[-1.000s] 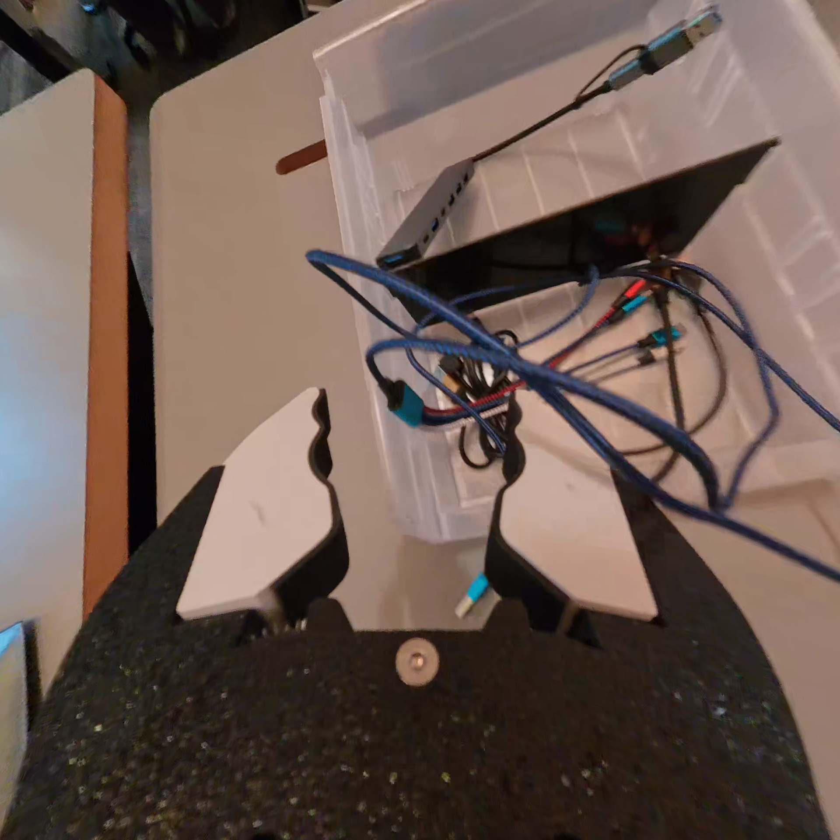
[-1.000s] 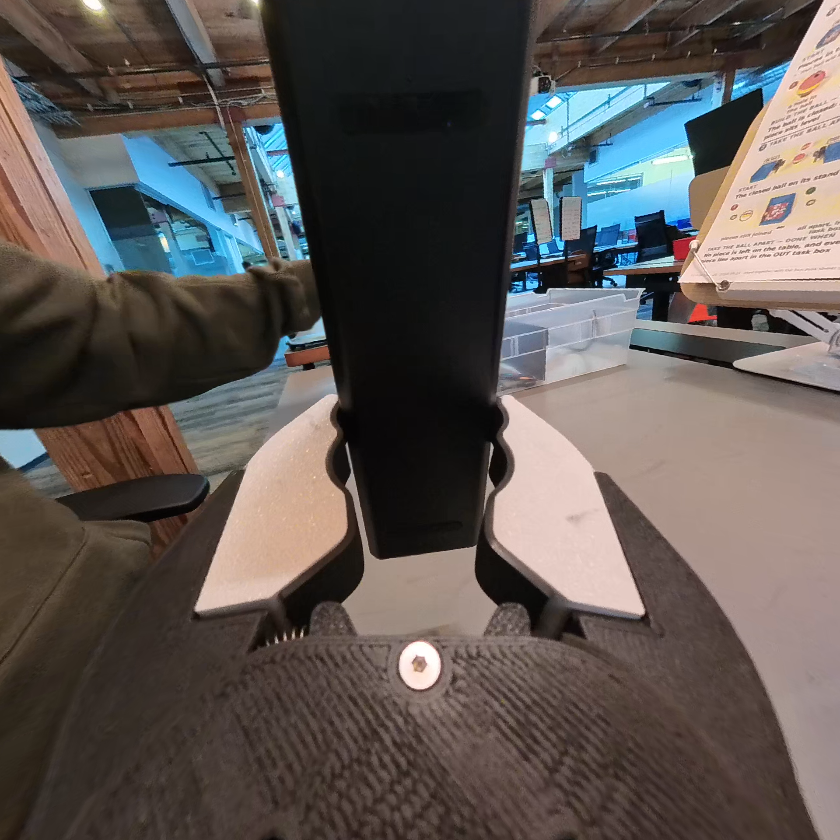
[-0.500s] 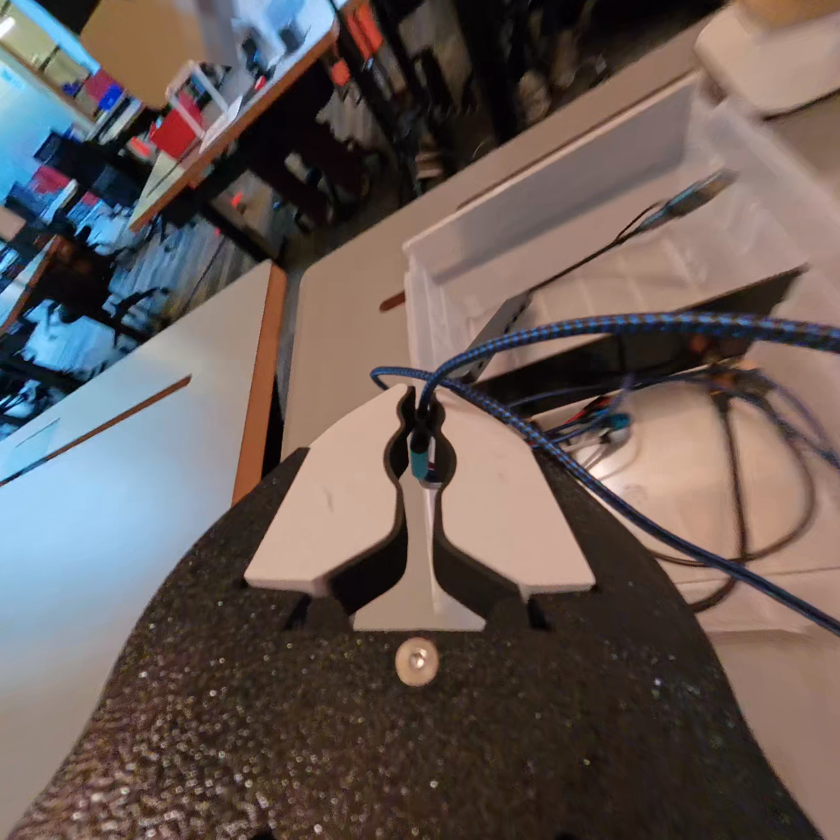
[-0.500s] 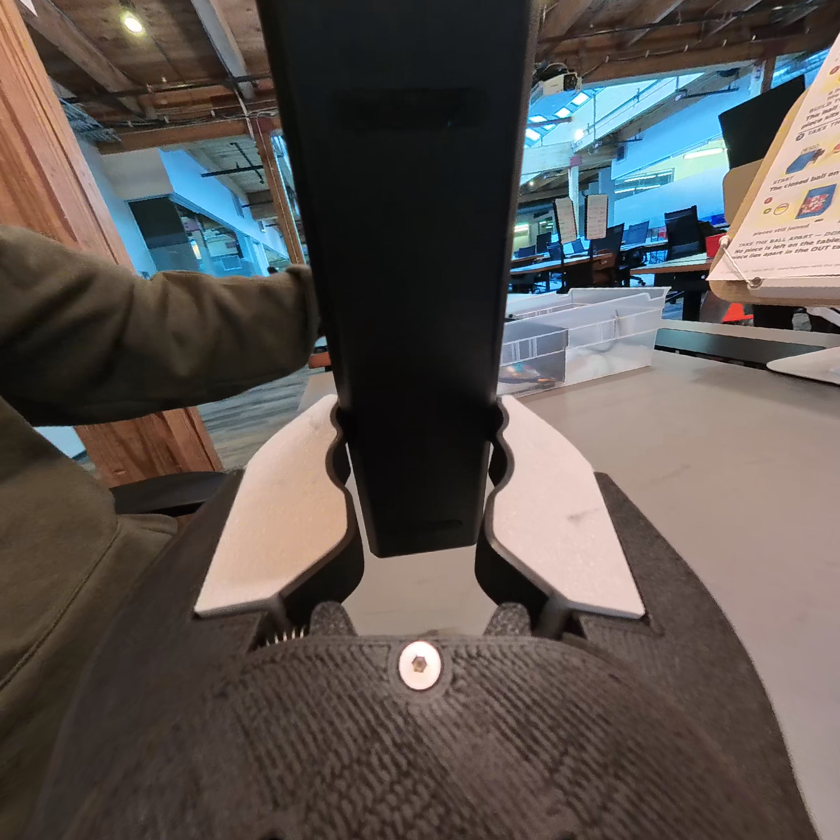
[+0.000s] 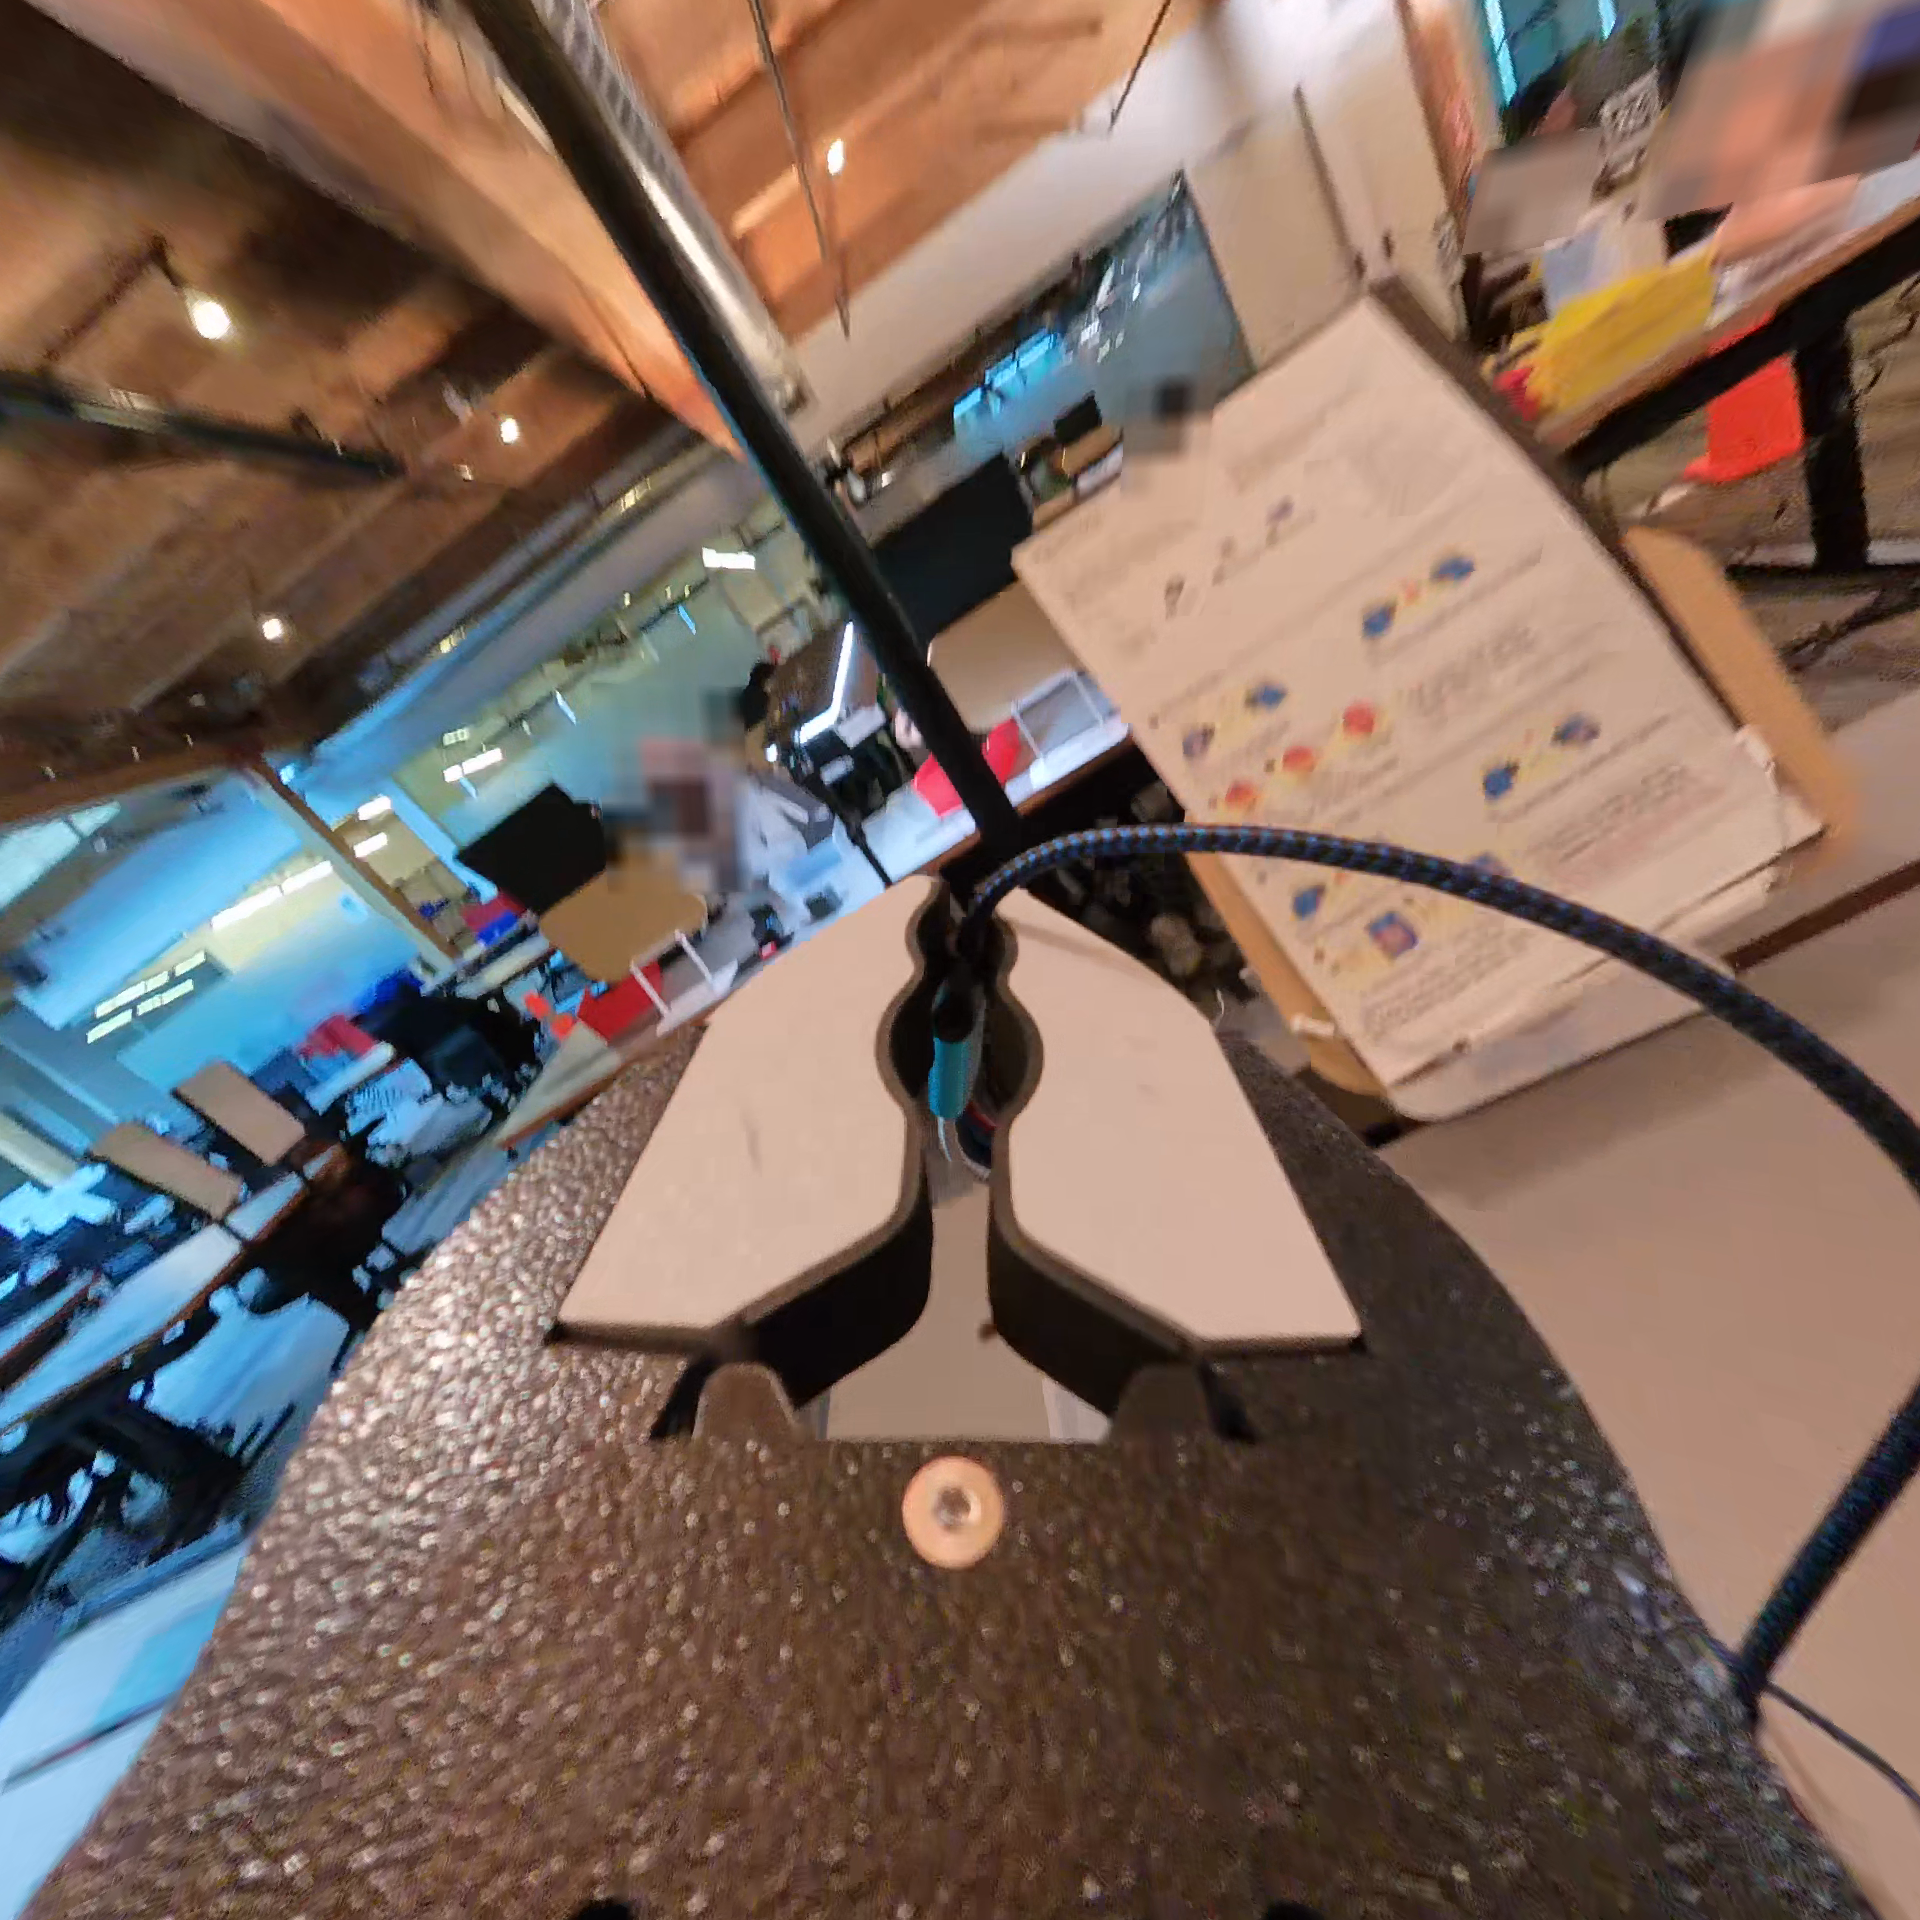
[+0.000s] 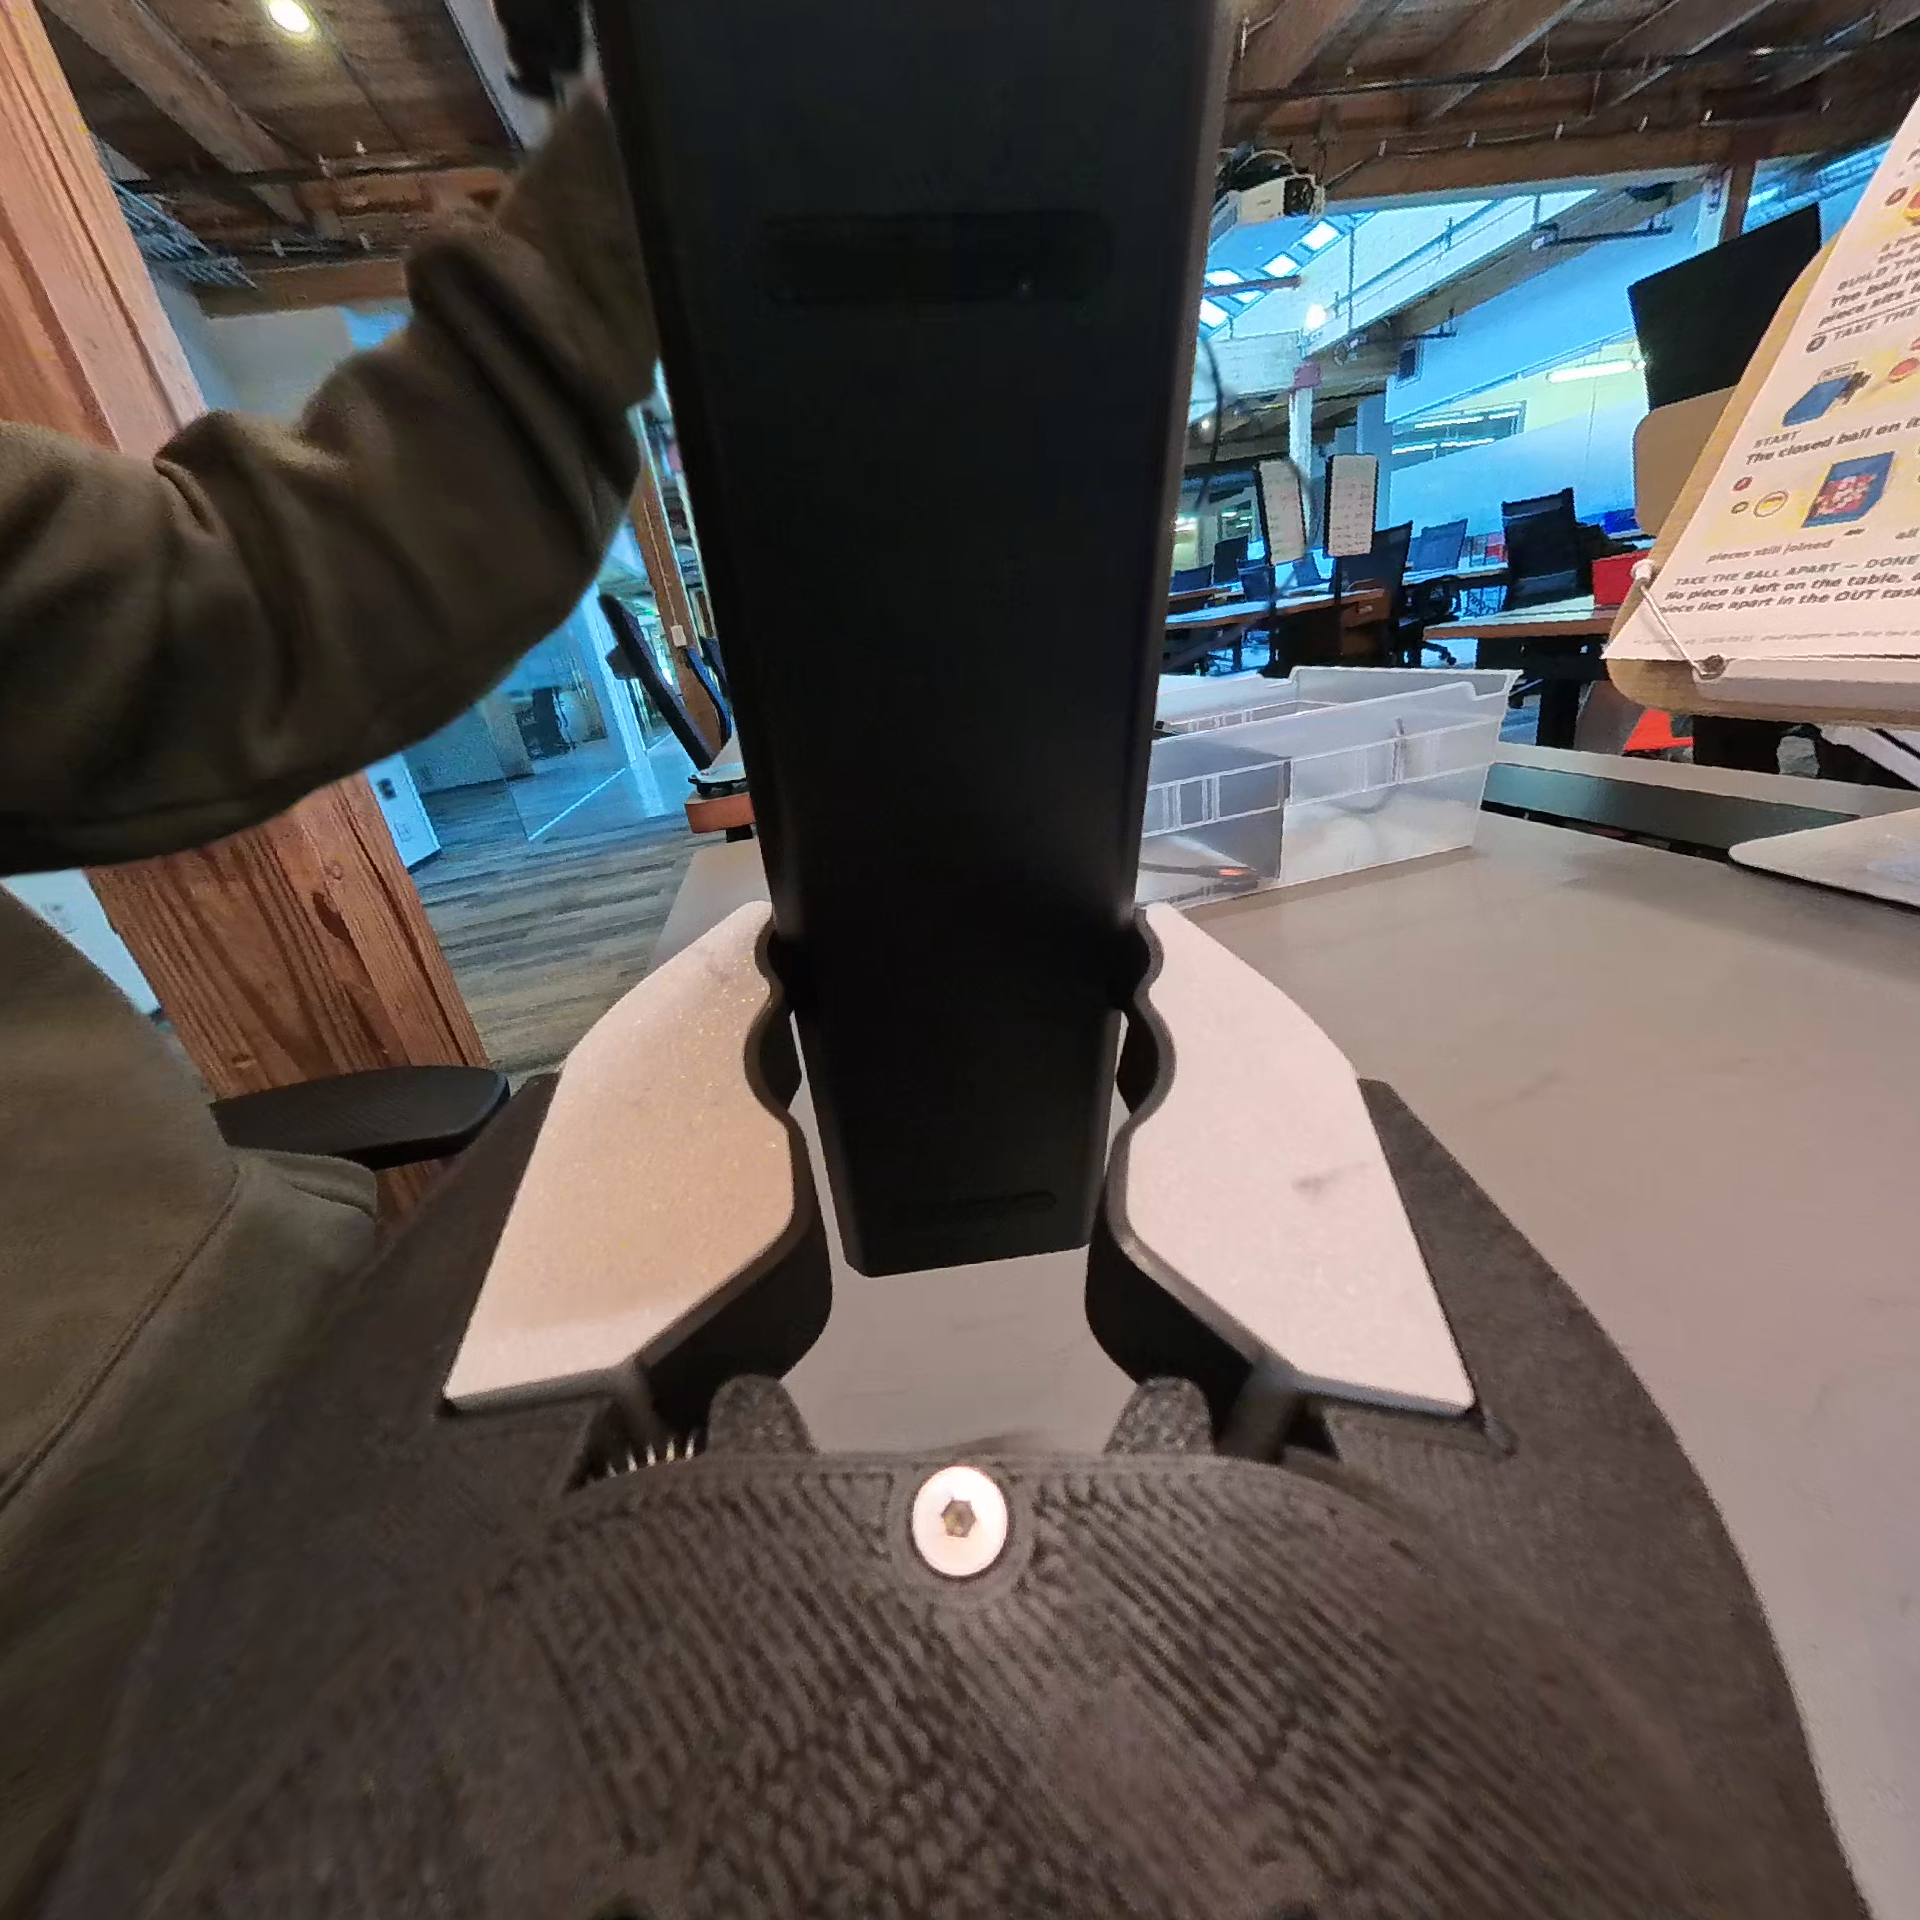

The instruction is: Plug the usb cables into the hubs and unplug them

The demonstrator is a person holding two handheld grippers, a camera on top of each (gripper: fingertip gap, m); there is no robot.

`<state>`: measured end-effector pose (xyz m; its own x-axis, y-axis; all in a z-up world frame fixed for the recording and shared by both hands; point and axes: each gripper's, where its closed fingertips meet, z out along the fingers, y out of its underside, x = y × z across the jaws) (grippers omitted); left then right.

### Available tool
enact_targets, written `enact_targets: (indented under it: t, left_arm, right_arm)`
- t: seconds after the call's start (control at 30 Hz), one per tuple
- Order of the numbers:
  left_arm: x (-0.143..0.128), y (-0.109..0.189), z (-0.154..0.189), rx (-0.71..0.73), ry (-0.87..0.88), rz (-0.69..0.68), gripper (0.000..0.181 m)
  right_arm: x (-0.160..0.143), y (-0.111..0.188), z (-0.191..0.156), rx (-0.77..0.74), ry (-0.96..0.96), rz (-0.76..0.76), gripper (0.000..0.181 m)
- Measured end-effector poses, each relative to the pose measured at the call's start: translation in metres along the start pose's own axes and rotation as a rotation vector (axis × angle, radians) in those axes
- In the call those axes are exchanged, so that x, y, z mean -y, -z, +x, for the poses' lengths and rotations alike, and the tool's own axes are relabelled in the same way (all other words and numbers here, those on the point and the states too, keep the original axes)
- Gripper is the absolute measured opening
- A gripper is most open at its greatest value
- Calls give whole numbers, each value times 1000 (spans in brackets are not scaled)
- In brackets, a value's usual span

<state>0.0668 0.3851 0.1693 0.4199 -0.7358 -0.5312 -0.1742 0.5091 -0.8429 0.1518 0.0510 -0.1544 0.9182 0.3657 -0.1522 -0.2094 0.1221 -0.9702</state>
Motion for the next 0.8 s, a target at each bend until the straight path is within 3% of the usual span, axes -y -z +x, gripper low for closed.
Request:
enact_targets:
  t: [0.2,0.27,0.33,0.47,0.6,0.8]
  left_arm:
    - [109,11,8,-82,8,183,5]
    - [126,15,26,-129,-5,219,5]
    - [125,18,56,-177,-41,245,5]
    - [72,23,144,-327,-99,262,5]
    - [-20,26,227,-484,-103,146,5]
    - [-136,32,251,-493,-78,-178,5]
  right_arm:
    - [5,6,4,-17,-14,40,60]
    - [7,11,9,-50,2,38,60]
    - [9,21,14,-77,24,33,61]
    - [18,39,22,-110,1,93,61]
    - [19,40,20,-106,13,102,61]
    - [16,38,16,-98,31,79,60]
